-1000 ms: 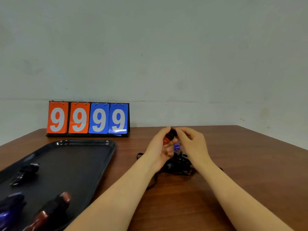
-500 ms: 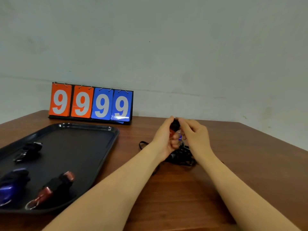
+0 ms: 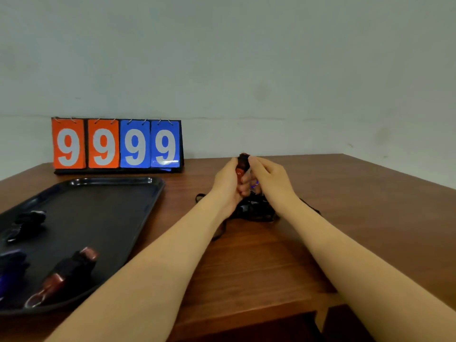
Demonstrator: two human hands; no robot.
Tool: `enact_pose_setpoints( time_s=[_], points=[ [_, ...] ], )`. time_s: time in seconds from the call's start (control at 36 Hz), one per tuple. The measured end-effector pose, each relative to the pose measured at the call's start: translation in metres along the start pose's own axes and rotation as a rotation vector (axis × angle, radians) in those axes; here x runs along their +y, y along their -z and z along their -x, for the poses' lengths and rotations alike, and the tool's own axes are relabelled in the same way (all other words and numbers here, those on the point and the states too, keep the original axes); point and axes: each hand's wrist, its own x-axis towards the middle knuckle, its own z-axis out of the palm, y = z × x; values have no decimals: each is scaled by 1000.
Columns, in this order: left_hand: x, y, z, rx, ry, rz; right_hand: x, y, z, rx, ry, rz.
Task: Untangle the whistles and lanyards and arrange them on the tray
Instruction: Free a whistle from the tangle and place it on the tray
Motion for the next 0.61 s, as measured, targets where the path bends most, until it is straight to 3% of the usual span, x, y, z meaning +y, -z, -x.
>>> enact_pose_setpoints(
  time_s=[0.11, 0.25, 0.33, 0.47, 0.61],
  points=[
    [-1, 1, -2, 16, 4, -7, 3, -2, -2, -14, 19, 15],
    [-6, -3, 0, -15, -15, -51, 5, 0, -3, 53, -33, -22],
    [-7, -3, 4, -3, -52, -174, 1, 1, 0, 151, 31, -20],
    [-5, -8, 9, 130, -230, -594, -9, 8, 1, 426, 132, -144],
    [4, -5, 17, 300, -303, -559, -11, 6, 14, 378, 22, -142]
  ],
)
